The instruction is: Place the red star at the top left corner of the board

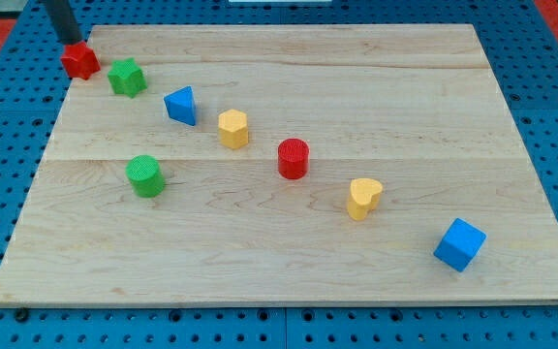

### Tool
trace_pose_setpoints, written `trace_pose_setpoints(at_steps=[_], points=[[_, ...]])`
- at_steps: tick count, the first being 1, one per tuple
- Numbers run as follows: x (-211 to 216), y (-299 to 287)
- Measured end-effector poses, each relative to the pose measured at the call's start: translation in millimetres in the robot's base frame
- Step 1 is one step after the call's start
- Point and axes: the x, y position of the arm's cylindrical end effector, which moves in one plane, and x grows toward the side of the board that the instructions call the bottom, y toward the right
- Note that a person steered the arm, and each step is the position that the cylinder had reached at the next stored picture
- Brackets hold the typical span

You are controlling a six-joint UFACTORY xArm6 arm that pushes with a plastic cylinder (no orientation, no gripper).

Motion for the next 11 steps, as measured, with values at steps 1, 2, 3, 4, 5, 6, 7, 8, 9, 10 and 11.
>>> trace_pose_setpoints(at_steps=[1, 2, 3, 4, 5, 6, 7, 8, 9, 10, 11], points=[[38.1, -0.2], [49.6, -0.4], [58.1, -0.2], [76.5, 0.4], [96.1, 0.2], [99.2, 14.6], [63.0, 25.6], [37.6, 27.8], [26.6, 42.9], [11.7, 47.4], [29.9, 45.5]])
